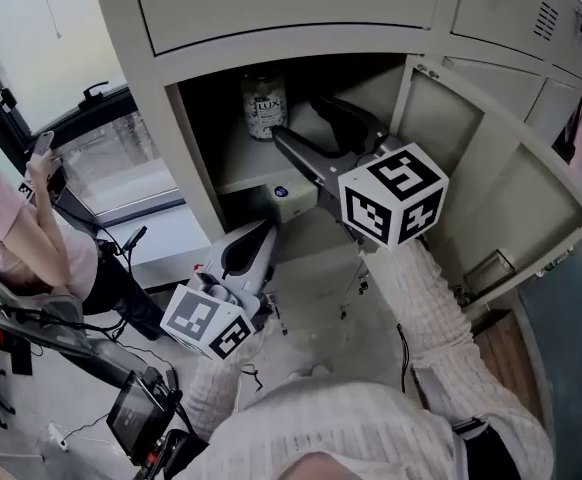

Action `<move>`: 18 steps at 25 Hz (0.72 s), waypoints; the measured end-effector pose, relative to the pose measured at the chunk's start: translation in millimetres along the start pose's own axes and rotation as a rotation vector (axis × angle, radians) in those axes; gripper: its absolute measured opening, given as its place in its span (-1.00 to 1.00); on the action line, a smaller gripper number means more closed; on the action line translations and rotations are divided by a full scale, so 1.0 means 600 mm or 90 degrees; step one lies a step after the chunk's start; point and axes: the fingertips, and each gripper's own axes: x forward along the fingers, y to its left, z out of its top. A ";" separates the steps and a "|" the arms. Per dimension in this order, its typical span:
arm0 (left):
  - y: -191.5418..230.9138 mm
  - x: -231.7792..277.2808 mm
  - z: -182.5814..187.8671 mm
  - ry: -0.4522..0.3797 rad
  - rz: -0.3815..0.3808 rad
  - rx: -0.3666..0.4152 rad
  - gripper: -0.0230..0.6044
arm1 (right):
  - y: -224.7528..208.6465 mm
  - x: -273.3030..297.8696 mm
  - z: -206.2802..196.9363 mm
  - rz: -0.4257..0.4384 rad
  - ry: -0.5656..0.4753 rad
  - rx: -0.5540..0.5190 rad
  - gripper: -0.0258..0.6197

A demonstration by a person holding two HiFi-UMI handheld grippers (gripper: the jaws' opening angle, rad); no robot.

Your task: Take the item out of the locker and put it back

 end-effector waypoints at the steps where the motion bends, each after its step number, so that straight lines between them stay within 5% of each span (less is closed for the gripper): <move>1: -0.005 0.002 -0.002 0.003 -0.005 0.001 -0.90 | -0.001 -0.018 0.004 -0.006 -0.017 0.010 -0.03; 9: -0.024 0.006 -0.018 0.010 -0.014 0.014 -0.90 | 0.021 -0.126 -0.021 -0.033 -0.115 0.025 -0.40; 12: -0.025 0.004 -0.022 0.006 -0.009 0.010 -0.90 | 0.031 -0.147 -0.040 -0.037 -0.138 0.031 -0.80; 18: -0.027 0.002 -0.029 -0.013 0.003 0.001 -0.90 | 0.069 -0.167 -0.072 -0.005 -0.146 0.062 -0.92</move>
